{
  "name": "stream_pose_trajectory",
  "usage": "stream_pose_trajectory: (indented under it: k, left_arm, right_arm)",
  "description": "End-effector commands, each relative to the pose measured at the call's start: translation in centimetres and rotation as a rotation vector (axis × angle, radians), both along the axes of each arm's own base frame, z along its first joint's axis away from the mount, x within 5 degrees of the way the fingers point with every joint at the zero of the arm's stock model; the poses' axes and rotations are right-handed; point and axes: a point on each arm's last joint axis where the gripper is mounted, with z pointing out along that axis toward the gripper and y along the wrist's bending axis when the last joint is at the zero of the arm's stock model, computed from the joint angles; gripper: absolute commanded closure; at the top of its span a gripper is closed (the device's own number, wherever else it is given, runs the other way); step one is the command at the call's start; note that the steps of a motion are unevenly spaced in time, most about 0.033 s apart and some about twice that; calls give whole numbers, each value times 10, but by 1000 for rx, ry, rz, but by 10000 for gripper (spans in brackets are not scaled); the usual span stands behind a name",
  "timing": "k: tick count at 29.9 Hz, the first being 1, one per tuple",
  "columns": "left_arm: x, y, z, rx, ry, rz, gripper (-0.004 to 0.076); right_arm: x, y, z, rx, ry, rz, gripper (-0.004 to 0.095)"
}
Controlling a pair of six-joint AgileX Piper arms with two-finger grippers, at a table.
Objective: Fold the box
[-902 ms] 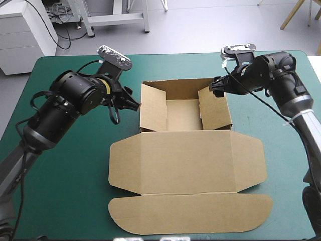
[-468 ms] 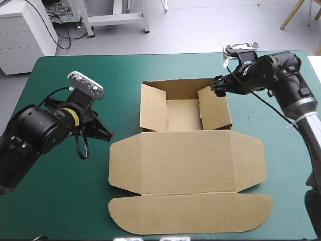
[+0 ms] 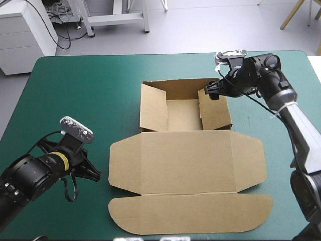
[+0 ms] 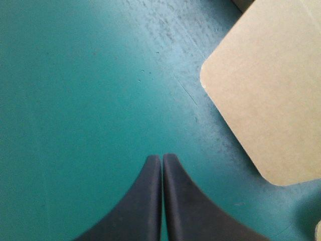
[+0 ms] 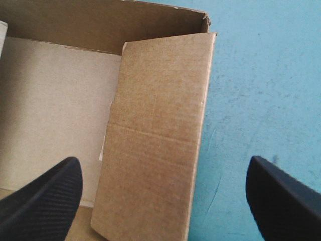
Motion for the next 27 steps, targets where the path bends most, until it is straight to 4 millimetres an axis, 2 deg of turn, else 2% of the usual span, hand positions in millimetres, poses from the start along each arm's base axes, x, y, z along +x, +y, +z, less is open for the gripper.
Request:
stream_pose_trajectory:
  k: [1,10,15,18,21,27]
  left_arm:
    - [-2,1,4,-45,-65,1,734]
    - [-4,3,-2,-27,-30,10,734]
    - [-3,3,-2,-22,-41,8,734]
    - [-3,3,-2,-22,-41,8,734]
    - [-3,3,-2,-22,-41,8,734]
    - [-3,3,-2,-24,-41,10,734]
  right_arm:
    - [8,0,9,-4,-86,-2,98]
    - [37,-3,-43,-45,43,-55,98]
    - [42,0,-54,-40,72,-29,99]
    - [43,1,-58,-46,81,-23,158]
    - [43,1,-59,-48,93,-23,347]
    - [42,0,-60,-50,100,-23,885]
